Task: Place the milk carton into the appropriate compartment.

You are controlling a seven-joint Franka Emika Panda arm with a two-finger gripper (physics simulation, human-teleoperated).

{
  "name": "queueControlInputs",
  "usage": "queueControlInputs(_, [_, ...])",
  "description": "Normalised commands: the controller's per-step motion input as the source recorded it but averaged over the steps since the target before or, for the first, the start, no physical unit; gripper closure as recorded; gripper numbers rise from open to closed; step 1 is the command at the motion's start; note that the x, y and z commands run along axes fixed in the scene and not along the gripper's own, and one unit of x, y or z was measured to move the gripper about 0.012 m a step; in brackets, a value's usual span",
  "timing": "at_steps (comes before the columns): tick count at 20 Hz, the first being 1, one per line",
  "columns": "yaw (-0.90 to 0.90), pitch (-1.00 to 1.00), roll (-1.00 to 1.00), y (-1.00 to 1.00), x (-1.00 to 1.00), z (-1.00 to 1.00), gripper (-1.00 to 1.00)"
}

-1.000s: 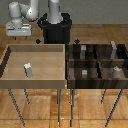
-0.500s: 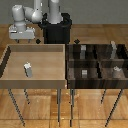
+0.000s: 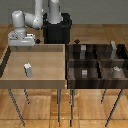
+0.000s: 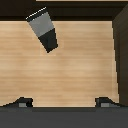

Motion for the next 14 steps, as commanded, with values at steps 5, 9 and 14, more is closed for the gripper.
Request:
queueControlInputs(5, [0.0,0.0,0.0,0.0,1.0,0.0,-1.0])
queueControlInputs(9, [0.0,0.0,0.0,0.0,0.5,0.0,-1.0])
queueControlInputs(14, [0.03,0.0,0.0,0.4,0.0,0.0,-1.0])
